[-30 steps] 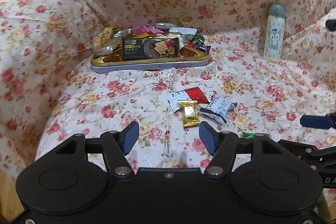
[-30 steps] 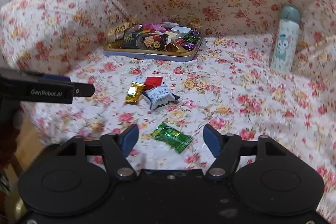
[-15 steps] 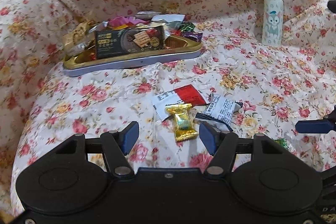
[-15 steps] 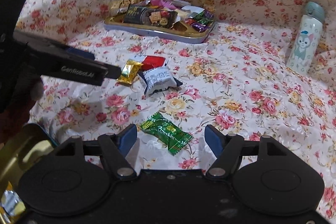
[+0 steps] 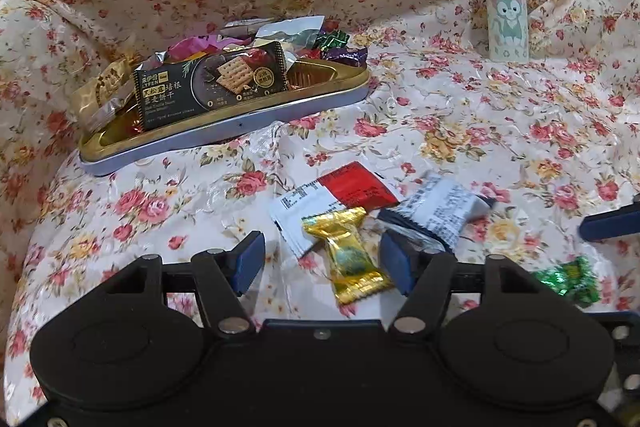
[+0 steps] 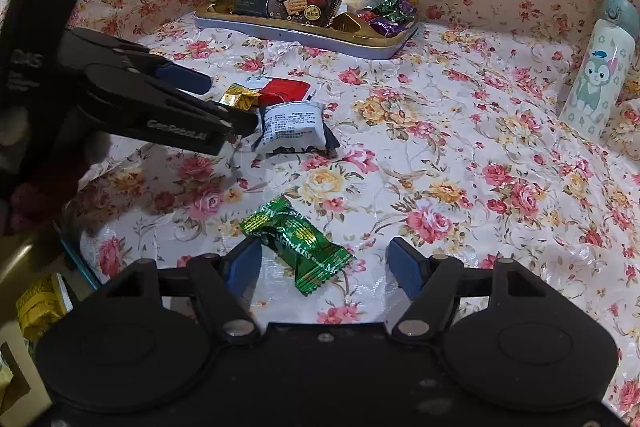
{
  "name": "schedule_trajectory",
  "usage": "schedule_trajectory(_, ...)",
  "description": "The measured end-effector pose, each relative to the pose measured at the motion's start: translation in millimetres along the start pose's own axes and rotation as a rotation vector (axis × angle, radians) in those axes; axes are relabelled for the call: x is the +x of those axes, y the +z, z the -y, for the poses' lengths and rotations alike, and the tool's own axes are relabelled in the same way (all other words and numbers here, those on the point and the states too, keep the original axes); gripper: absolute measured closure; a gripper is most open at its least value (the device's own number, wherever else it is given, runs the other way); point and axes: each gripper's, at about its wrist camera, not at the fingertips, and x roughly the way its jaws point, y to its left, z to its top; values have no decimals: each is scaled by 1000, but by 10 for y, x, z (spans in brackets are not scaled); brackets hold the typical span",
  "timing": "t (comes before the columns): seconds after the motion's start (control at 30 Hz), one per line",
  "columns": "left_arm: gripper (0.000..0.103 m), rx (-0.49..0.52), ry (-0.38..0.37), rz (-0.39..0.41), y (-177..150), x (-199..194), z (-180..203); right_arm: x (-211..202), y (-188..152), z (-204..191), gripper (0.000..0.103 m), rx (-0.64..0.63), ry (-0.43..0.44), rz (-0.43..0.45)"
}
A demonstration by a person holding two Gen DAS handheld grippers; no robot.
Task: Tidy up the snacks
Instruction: 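Move left tool toward gold candy while right tool approaches green candy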
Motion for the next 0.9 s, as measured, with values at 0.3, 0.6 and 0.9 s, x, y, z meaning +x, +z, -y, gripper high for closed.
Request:
schedule_trajectory(0.3,31,-48,-57,32,-10,78,-189,42,38,22,31,-26,-12,26)
schedule_trajectory(0.6,31,-38,-52,33,-3,82,-176,112,115,152,39,11,-85,34)
schedule_trajectory(0.9,31,-41,-58,31,-15,92,-187,11,50,85,52,55,-80,8)
